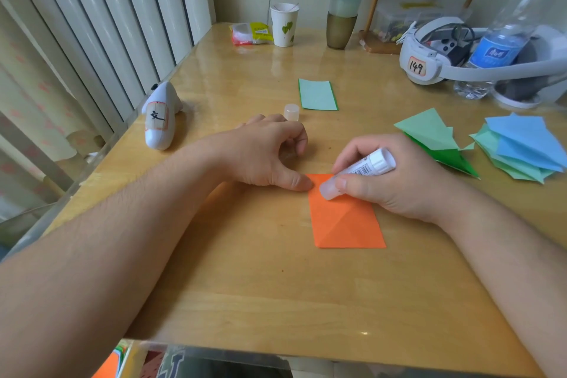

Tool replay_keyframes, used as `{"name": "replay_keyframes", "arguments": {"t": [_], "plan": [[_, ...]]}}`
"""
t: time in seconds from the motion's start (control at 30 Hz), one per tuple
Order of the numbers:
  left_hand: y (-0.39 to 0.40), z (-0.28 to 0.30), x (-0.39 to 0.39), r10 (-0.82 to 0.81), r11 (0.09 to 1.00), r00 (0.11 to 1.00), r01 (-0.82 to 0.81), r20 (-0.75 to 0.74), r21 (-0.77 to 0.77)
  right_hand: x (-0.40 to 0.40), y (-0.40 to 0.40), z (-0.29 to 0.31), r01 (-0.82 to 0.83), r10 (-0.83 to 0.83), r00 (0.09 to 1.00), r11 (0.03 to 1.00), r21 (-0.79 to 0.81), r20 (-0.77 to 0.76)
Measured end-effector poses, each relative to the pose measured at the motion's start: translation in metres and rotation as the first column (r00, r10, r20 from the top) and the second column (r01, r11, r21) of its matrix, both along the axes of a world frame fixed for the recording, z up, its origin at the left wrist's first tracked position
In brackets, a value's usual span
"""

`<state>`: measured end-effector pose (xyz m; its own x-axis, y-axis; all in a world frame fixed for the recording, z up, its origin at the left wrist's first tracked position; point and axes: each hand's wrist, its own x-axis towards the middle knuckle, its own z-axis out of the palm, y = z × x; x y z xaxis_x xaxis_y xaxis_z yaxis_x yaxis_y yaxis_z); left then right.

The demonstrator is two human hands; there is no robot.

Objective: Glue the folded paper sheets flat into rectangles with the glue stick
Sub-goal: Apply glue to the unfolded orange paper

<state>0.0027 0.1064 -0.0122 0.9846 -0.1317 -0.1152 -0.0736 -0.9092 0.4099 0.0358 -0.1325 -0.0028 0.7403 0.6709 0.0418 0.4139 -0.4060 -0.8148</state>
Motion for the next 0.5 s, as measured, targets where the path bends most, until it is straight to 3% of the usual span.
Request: {"name": "replay_keyframes", "arguments": {"t": [0.5], "plan": [[0.001,0.002,-0.001,-0.007,1.000,1.000,0.007,-0.012,-0.013,0.015,-0.023,0.006,-0.064,0.064,0.998,0.998,-0.017,0.006]]}}
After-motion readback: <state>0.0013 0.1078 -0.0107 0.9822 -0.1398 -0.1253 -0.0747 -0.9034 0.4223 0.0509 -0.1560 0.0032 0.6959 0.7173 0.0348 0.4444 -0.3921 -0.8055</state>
